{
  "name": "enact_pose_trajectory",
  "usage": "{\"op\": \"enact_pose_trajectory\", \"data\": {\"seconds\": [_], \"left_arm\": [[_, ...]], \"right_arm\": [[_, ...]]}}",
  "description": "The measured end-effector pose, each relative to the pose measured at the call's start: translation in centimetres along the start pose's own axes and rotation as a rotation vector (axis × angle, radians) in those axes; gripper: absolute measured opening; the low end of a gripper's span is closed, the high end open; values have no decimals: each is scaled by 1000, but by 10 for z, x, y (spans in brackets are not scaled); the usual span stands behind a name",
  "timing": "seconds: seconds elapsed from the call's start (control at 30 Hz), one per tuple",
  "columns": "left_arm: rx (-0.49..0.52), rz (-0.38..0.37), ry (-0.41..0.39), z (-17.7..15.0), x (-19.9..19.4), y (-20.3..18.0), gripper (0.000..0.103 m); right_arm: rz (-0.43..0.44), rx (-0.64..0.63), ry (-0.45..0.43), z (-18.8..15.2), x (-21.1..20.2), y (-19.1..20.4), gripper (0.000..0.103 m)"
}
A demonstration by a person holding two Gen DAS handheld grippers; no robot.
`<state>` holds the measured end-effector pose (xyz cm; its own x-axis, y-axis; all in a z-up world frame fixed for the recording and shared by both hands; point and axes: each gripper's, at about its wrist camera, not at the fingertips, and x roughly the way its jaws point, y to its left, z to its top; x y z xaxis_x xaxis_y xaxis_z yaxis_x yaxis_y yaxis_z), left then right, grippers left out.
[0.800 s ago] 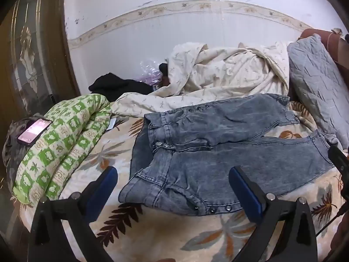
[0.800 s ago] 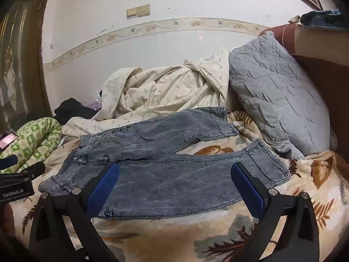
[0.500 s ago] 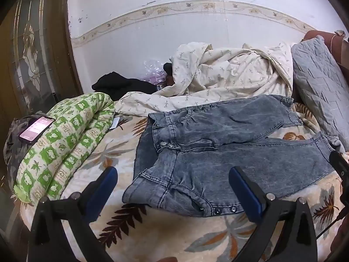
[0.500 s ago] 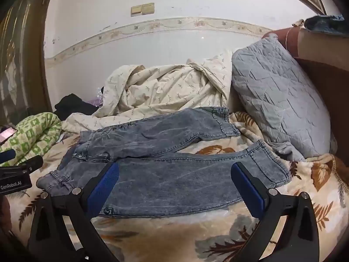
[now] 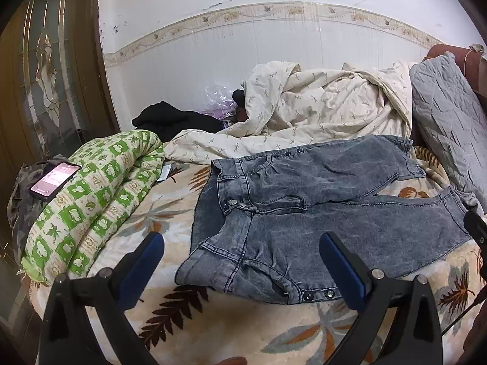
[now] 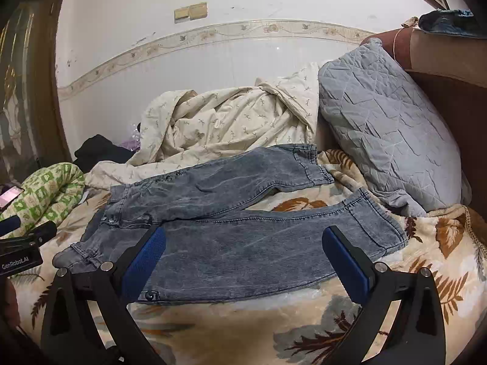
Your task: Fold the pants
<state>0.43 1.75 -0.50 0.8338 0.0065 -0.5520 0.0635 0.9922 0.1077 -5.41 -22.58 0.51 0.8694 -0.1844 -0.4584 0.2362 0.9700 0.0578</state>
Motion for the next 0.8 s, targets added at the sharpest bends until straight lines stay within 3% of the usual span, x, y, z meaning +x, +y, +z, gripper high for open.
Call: {"op": "enact_pose_trajectory", "data": {"seconds": [0.8], "left_arm": [[6, 18, -26, 4, -6, -3, 103]], "right_arm": [[-8, -7, 4, -1, 0, 3, 103]]}}
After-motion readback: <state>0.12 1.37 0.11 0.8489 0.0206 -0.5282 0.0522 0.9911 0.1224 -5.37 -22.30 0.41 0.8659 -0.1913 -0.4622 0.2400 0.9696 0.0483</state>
